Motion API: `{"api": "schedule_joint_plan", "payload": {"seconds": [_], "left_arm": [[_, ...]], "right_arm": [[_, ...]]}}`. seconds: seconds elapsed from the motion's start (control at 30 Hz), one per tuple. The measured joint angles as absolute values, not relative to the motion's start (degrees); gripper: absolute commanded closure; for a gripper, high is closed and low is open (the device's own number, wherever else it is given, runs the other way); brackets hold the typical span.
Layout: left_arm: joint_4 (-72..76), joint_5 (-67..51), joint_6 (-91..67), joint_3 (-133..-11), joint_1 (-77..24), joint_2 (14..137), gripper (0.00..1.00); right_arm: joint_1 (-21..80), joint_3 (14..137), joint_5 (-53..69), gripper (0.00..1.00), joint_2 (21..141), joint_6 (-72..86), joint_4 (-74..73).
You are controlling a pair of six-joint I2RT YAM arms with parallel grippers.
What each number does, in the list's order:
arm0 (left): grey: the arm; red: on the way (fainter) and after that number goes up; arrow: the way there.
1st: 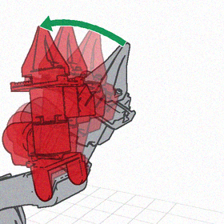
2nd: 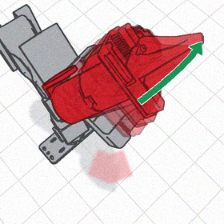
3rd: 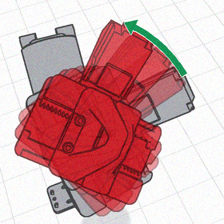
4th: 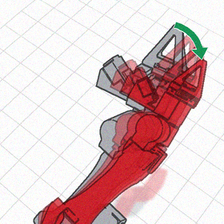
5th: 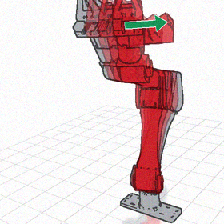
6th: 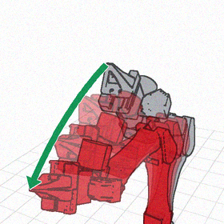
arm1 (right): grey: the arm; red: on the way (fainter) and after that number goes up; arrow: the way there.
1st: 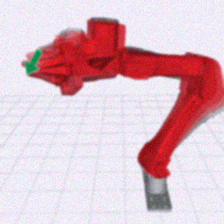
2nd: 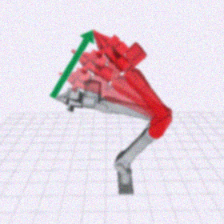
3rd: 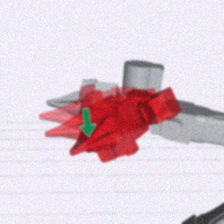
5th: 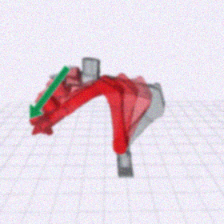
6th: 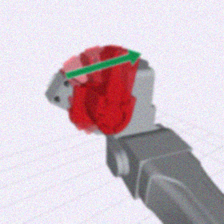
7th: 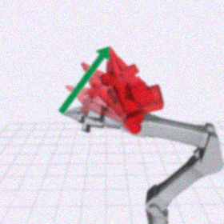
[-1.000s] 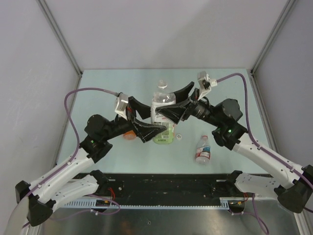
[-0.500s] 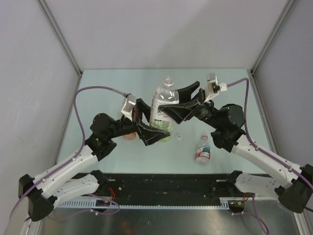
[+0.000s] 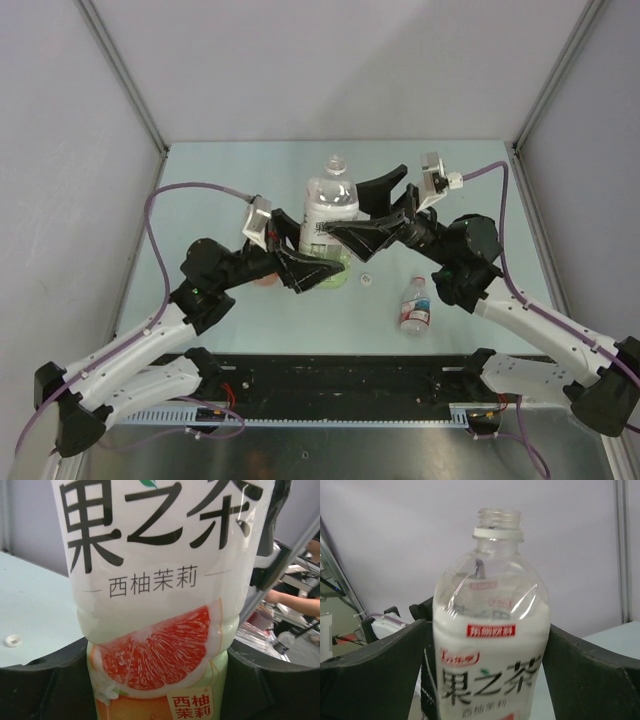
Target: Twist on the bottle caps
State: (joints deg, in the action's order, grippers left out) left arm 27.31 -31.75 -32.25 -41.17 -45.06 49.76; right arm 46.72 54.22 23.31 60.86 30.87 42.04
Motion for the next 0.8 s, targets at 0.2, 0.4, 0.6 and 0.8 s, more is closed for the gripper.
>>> {"api": "schedule_joint_plan", "payload": {"seconds": [0.2, 0.4, 0.6, 0.8], "left_arm": [[28.3, -26.5, -27.3, -38.8, -44.6, 47.0, 0.66], [28.8, -16.1, -18.1, -31.3, -44.6, 43.3, 0.89], [28.3, -10.2, -9.9, -24.6, -44.6, 43.4, 0.90], [27.8, -9.6, -6.8, -19.8, -44.6, 41.5, 0.87]], "right_arm": [[46.7, 54.2, 20.5, 0.01, 56.4, 25.9, 34.1], [46.7, 54.2, 11.8, 0.01, 48.6, 19.3, 19.0], [45.6, 54.2, -10.2, 0.01, 46.5, 19.2, -0.6], [40.5, 54.3, -18.2, 0.03, 57.8, 22.6, -17.0]]}}
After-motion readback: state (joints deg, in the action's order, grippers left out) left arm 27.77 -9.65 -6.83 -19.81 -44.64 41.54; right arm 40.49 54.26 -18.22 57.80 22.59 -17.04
